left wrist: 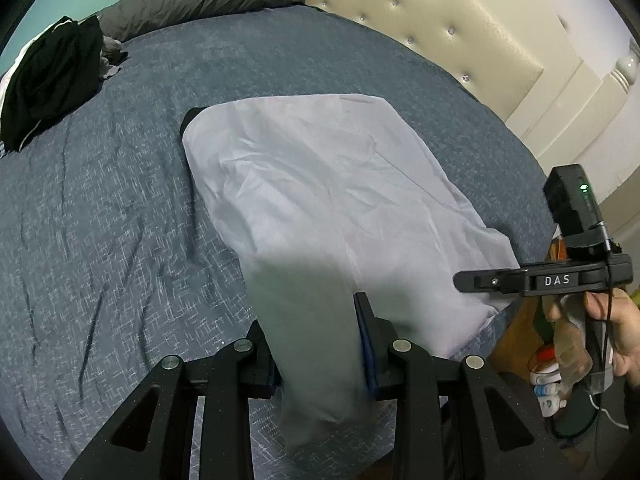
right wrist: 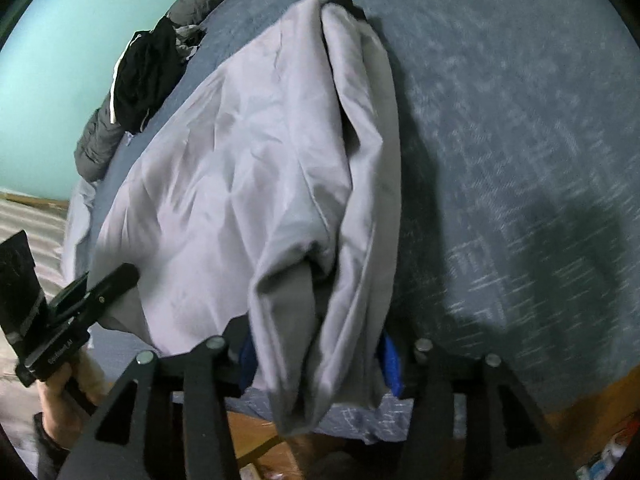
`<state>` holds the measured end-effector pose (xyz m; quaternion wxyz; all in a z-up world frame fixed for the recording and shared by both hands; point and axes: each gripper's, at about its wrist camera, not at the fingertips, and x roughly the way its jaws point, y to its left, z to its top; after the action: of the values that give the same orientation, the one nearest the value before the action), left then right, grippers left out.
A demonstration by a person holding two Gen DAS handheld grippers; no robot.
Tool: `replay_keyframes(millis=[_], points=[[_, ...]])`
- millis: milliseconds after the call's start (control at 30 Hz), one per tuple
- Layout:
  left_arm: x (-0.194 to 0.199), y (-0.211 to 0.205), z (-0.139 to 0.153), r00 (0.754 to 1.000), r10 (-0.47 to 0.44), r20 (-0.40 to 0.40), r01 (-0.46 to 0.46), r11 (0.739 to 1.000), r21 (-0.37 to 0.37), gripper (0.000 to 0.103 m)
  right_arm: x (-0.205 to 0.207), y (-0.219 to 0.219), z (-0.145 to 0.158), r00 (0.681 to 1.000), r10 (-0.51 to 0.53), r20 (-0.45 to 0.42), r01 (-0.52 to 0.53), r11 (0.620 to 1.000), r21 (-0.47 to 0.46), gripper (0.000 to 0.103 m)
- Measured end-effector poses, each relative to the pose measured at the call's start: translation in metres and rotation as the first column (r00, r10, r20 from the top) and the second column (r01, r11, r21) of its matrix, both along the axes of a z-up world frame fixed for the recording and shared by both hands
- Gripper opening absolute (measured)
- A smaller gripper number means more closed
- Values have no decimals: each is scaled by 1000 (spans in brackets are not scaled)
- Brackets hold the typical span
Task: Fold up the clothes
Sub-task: 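Roll the held jacket end over onto the strip with both grippers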
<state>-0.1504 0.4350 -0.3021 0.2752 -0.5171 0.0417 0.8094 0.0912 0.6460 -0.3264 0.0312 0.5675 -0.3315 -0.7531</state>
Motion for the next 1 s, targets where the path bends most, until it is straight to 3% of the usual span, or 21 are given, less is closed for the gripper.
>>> replay_keyframes(millis=[100,233,300,500,733,1000], points=[[0,-1,-3,1000,0,7,0,1000,0,33,0,2,-14,1000,-11,26,12,999,-34,65],[2,0,-6,1000,-5,5,6,1000,-6,33,-1,4,-22,999,-30,21,32,997,-76,63],[1,0,-7,1000,-7,7,7,1000,-3,33,-4,-1,-18,1000,-7,7,7,998,-61,46],[1,0,-6,1000,-9,2,9,1000,2,33,-8,-13,-9,999,36,-16,-36,999,-14,19],[0,1,12,999,-8,-46,9,1000,17,33,-4,-17,24,992,49,-117,-44,998,49,10],[-15,15,62,992,-11,-127,19,998,56,32,-24,-5,88,961,107,-254,-55,977,204,8]])
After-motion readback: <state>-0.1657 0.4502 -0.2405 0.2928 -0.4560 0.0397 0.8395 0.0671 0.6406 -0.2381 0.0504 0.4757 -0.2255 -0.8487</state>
